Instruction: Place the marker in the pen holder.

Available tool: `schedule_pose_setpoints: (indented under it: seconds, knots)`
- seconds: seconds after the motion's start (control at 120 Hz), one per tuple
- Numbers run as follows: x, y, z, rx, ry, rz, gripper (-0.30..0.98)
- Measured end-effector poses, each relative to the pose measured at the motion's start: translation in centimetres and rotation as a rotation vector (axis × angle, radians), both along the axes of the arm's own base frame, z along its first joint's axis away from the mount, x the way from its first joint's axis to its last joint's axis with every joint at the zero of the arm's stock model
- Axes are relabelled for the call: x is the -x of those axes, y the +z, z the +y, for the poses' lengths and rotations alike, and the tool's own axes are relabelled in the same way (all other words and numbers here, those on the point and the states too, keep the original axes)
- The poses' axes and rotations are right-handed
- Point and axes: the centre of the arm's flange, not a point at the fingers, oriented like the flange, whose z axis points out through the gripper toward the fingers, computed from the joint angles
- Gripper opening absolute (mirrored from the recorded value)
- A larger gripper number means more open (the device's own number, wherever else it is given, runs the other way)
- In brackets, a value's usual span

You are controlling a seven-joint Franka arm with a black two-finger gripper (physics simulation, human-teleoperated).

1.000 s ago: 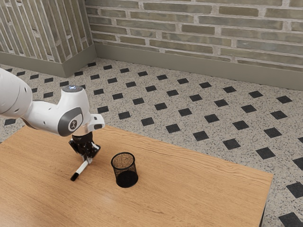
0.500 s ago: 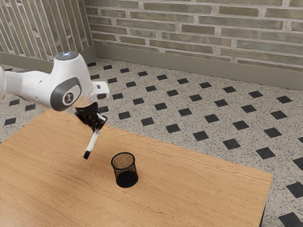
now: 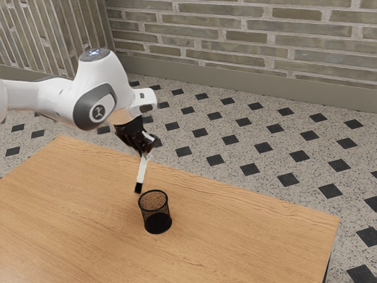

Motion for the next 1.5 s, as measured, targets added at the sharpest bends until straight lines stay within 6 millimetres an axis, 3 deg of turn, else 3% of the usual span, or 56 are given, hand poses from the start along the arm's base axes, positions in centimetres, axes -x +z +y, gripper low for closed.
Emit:
schedule_pose_setpoints:
  seconds: [0.125,0.233,0.958,1.325,1.5]
  knots:
    - [-0.2,0.0,1.1,0.008,0.026,0.001,-0.06]
    - [-0.3,-0.4,0.8,0.02,0.03,0.006,-0.05]
    - [0.2,-1.9,-6.7,0.029,-0.095,0.03,-0.04]
    - [0.1,-1.6,-5.6,0.024,-0.092,0.028,-0.04]
    - [0.5,-2.5,-4.7,0.019,-0.085,0.05,-0.04]
